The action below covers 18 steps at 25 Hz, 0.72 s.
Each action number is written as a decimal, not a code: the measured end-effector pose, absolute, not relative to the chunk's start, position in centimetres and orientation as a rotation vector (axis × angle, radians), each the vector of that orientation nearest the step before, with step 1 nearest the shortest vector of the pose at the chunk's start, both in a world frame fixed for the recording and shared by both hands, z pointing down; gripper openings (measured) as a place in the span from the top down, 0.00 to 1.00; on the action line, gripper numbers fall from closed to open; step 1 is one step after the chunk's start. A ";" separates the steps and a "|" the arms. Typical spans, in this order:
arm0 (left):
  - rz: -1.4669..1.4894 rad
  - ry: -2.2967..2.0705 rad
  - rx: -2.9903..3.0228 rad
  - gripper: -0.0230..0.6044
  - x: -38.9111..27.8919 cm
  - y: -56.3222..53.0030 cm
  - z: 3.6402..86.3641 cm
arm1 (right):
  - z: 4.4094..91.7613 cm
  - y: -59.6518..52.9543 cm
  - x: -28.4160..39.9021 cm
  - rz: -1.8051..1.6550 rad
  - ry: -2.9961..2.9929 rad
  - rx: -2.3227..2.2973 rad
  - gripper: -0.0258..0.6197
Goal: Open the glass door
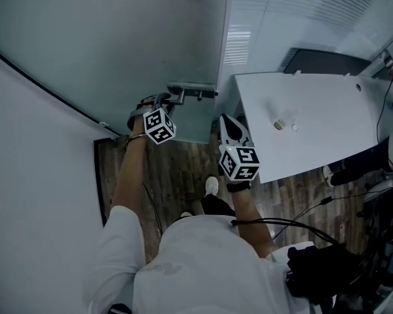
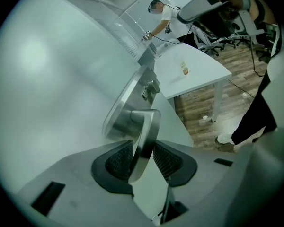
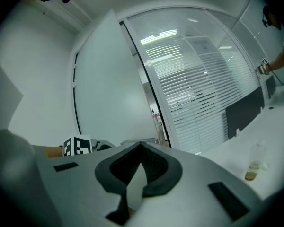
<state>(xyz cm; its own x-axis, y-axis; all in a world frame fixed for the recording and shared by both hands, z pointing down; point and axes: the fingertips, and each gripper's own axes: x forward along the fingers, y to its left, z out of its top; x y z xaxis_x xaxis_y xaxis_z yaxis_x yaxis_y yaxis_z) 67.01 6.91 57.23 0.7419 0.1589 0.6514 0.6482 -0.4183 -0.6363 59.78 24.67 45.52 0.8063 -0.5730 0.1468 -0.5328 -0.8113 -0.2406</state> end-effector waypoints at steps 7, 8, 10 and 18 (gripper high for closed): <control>-0.630 -0.664 -1.933 0.78 65.9 7.2 57.5 | 45.9 24.5 57.2 -0.364 0.844 -2.819 0.96; -0.630 -0.675 -1.928 0.78 65.5 7.2 57.6 | 45.9 24.6 56.7 -0.366 0.838 -2.822 0.96; -0.628 -0.687 -1.920 0.78 63.9 7.0 57.5 | 45.6 24.6 55.1 -0.361 0.831 -2.827 0.96; -0.617 -0.691 -1.904 0.78 57.2 6.4 57.2 | 44.6 24.8 49.5 -0.323 0.833 -2.845 0.96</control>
